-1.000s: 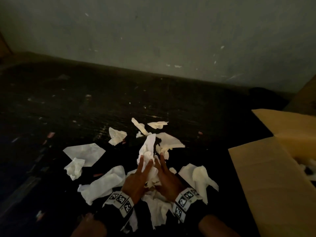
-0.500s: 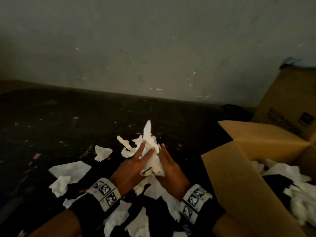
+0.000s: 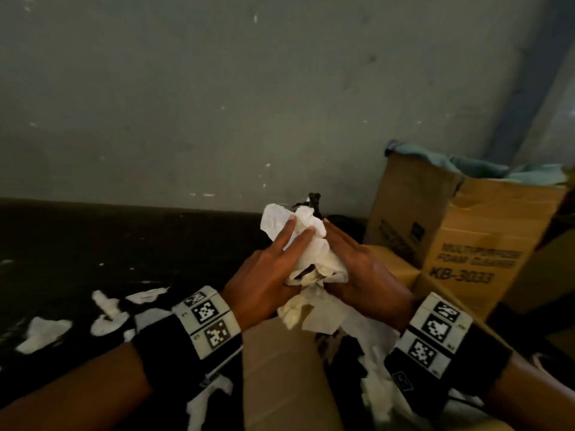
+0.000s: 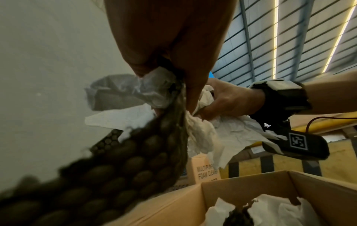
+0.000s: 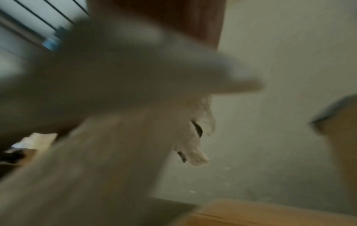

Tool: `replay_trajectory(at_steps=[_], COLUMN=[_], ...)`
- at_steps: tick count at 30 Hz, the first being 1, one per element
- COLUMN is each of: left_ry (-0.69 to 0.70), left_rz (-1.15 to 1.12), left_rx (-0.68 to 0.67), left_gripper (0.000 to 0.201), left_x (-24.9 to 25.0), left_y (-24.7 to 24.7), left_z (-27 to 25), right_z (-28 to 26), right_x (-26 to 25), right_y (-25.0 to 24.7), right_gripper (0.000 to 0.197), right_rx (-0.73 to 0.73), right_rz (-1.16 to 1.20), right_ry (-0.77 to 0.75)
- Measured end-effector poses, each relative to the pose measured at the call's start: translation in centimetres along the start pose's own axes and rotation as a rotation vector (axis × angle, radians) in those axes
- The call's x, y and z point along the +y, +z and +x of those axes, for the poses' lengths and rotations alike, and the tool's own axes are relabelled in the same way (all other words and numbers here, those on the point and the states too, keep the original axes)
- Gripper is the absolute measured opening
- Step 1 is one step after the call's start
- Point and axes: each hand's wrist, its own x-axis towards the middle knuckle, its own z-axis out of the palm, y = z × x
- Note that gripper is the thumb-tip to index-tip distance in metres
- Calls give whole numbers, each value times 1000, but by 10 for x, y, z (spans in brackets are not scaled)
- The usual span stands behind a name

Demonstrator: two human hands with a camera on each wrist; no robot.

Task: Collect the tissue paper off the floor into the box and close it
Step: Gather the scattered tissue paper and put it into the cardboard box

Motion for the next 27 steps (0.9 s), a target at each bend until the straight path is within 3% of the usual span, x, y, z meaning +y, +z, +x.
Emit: replay_trajectory(at_steps=[5,7,10,14,17,20,22,27], left_ry=[-44,-68,-63,-47,-1,38,62,-69], left_rz=[-45,-42,31,-25,-106,-105,-68,6], left_rx=[-126,-278,-593,-730,-697,-541,-443,-300], left_gripper=[83,92,112,107,82,57,63,69], left_x=[57,68,72,64,66,62,52,8], left_y=[65,88,115,132,119,94,76,19], left_z=[56,71,80,82,78,67,52,-10], right_z=[-53,-69,-86,-106,-96,-74,-56,5], right_x=[73,96,129,160,157,141,122,44], right_y=[-38,-44,-37,-33,-45,-50,-48,-15], right_gripper=[87,92,92,93,77,67,67,65], right_rx=[-79,-164,-452,-588,-643,-594,-621,-648], right_rz=[-21,-66,-47,12,-6,-3,-31,43], right_ry=[135,202,404,556,581,505,380,133])
